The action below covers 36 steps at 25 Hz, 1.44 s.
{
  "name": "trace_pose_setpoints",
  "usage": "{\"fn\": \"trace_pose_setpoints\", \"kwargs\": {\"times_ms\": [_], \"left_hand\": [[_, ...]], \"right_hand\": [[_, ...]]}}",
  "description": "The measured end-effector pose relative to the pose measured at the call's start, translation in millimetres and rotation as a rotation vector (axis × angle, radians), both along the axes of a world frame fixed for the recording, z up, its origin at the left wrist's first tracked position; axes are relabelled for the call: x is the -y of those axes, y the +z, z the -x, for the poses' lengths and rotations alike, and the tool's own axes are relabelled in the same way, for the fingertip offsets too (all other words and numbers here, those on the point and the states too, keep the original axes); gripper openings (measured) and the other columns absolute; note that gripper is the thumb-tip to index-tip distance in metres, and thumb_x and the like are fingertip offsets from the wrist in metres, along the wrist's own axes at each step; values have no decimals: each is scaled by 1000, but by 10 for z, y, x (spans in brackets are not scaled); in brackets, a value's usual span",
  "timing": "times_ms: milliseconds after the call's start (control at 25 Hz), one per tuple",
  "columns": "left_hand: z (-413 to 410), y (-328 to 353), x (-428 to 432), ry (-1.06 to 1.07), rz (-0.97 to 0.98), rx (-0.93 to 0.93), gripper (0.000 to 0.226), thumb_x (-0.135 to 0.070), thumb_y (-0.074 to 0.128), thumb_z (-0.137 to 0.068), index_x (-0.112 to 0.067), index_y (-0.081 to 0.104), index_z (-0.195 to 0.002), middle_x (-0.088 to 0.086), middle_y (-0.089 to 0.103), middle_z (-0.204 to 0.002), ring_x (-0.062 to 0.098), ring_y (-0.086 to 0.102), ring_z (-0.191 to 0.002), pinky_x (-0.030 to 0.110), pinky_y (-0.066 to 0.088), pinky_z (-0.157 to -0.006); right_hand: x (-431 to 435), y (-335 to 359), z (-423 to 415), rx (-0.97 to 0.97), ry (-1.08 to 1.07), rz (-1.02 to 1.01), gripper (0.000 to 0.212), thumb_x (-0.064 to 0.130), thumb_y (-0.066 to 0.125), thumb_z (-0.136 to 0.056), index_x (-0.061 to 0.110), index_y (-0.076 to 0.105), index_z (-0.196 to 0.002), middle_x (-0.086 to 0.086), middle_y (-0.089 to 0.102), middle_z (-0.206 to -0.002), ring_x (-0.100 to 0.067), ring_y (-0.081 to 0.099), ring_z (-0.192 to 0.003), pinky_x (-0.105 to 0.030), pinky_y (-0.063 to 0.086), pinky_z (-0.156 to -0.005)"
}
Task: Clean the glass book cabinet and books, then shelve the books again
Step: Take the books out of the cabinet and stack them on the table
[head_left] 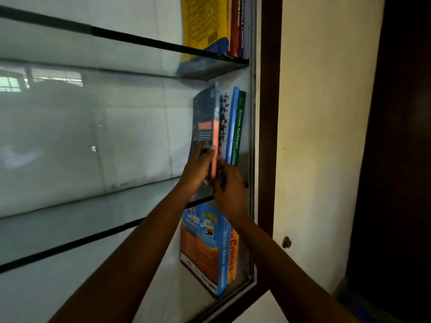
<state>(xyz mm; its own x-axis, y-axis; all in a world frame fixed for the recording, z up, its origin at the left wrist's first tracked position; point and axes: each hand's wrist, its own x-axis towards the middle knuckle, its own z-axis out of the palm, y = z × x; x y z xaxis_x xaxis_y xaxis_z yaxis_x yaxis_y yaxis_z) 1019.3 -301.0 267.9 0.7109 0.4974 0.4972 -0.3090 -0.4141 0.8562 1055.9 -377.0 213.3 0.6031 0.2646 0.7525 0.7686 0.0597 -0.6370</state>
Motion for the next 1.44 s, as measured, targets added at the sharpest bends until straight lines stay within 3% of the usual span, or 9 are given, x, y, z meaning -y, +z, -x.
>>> {"fn": "trace_pose_setpoints", "kwargs": {"times_ms": [120, 320, 440, 520, 640, 800, 1040, 1240, 1440], "left_hand": [[-99, -34, -122, 142, 1, 77, 48, -28, 44, -99, -21, 30, -144, -1, 52, -130, 14, 53, -110, 35, 44, -97], [-94, -115, -267, 50, 86, 92, 45, -30, 41, -99, -25, 31, -143, 3, 49, -139, 20, 51, -120, 53, 39, -103], [-85, -113, -288, 22, 82, 83, 46, -34, 41, -98, -28, 30, -142, 2, 48, -139, 20, 51, -121, 55, 39, -103], [-106, -153, -330, 24, 84, 83, 45, -39, 42, -97, -31, 33, -141, 0, 51, -136, 18, 53, -119, 53, 41, -102], [-128, -193, -290, 51, 40, 69, 42, -38, 44, -97, -31, 37, -138, 0, 55, -132, 17, 55, -117, 46, 43, -102], [-104, -140, -202, 171, -130, -3, 50, -26, 42, -100, -19, 27, -147, 9, 50, -137, 25, 51, -121, 28, 40, -100], [465, -52, 18, 173, -203, 138, 42, -24, 40, -100, -16, 36, -141, -1, 54, -121, 9, 52, -104, -4, 36, -69], [1023, 19, 351, 48, -364, 78, 46, -26, 41, -98, -22, 31, -143, -9, 49, -114, 5, 53, -100, 0, 41, -66], [1667, -60, 816, 73, -482, 3, 46, -35, 39, -97, -20, 38, -140, 6, 62, -117, 16, 61, -98, 14, 42, -70]], "right_hand": [[73, 25, -67, 82, 201, 85, 34, 1, 50, -92, 6, 54, -125, 2, 54, -110, -1, 51, -100, -10, 43, -89], [43, 160, -321, -90, -13, -195, 46, 2, 58, -89, 3, 43, -132, -3, 45, -119, -7, 44, -110, -5, 38, -90], [-42, 190, -340, -118, -43, -211, 48, 1, 58, -88, 4, 43, -133, -9, 49, -120, -12, 51, -103, -23, 47, -92], [-76, 179, -329, -48, -52, -205, 47, 1, 59, -86, 5, 45, -131, -11, 56, -115, -16, 56, -98, -25, 50, -85], [-177, 191, -324, 34, -17, 111, 51, 6, 56, -90, 7, 38, -138, -13, 62, -108, -22, 62, -90, -21, 47, -76], [-258, 287, -314, -78, -110, 274, 50, 16, 43, -98, 5, 27, -144, -25, 62, -107, -36, 62, -95, -38, 49, -82], [350, 427, 15, -102, -249, 328, 36, 21, 42, -99, 1, 41, -129, -20, 62, -108, -33, 62, -97, -40, 51, -80], [974, 444, 711, -151, -281, 240, 29, 29, 44, -97, 3, 47, -108, -19, 63, -106, -32, 64, -93, -43, 55, -76], [1639, 343, 1375, -271, -297, 258, 27, 33, 44, -96, 7, 46, -91, -12, 63, -101, -19, 62, -80, -20, 53, -57]]}}
